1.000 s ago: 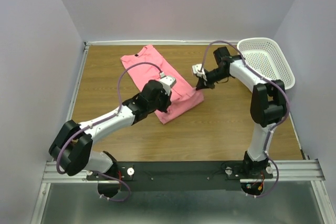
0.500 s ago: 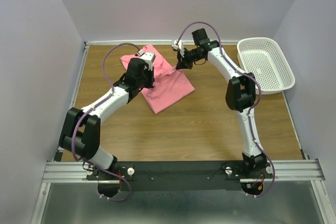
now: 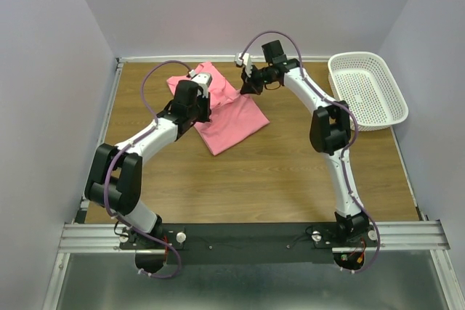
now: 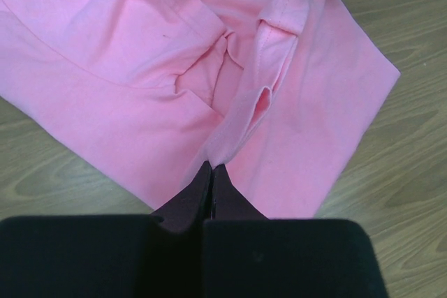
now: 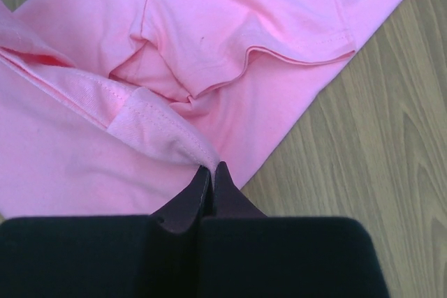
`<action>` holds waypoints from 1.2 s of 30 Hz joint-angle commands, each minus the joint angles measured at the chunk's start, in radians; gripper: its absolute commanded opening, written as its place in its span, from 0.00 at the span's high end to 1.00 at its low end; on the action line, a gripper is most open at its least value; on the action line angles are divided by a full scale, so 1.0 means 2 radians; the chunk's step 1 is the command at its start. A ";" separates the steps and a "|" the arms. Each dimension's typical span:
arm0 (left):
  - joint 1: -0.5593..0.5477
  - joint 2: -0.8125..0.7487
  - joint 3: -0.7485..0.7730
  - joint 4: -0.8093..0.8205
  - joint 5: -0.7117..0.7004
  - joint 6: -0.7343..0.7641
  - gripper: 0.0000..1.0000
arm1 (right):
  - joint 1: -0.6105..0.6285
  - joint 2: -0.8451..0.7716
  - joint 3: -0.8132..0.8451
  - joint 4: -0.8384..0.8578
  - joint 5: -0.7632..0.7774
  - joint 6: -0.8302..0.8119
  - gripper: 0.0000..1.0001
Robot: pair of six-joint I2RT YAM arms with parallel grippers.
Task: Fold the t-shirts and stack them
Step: Fold the tshirt
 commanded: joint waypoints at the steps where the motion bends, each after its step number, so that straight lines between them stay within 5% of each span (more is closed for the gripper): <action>1: 0.009 0.008 -0.009 0.013 0.010 -0.008 1.00 | 0.007 0.019 0.018 0.020 0.017 0.017 1.00; 19: 0.021 0.001 -0.024 0.013 0.005 -0.019 1.00 | 0.018 0.032 0.025 0.032 0.036 0.028 0.96; 22: 0.031 0.008 -0.017 0.013 -0.008 -0.026 0.95 | 0.019 0.035 0.030 0.043 0.045 0.044 0.75; 23: 0.035 0.010 -0.014 0.013 -0.018 -0.030 0.74 | 0.020 0.036 0.030 0.051 0.060 0.055 0.67; 24: 0.038 0.012 -0.009 0.012 -0.030 -0.034 0.65 | 0.021 0.036 0.029 0.065 0.072 0.071 0.56; 26: 0.051 0.023 0.015 0.013 -0.080 -0.038 0.53 | 0.021 0.034 0.024 0.129 0.123 0.156 0.47; 28: 0.059 0.034 0.047 0.029 -0.159 -0.032 0.52 | 0.022 0.034 0.026 0.187 0.162 0.245 0.29; 31: 0.068 0.031 0.081 0.037 -0.238 -0.014 0.51 | 0.022 0.030 0.042 0.207 0.182 0.285 0.25; 33: 0.067 0.012 0.091 0.029 -0.216 0.005 0.51 | 0.021 0.005 0.020 0.209 0.169 0.276 0.25; 36: 0.058 -0.058 0.055 0.036 -0.161 0.033 0.51 | 0.009 -0.054 -0.068 0.204 0.016 0.183 0.21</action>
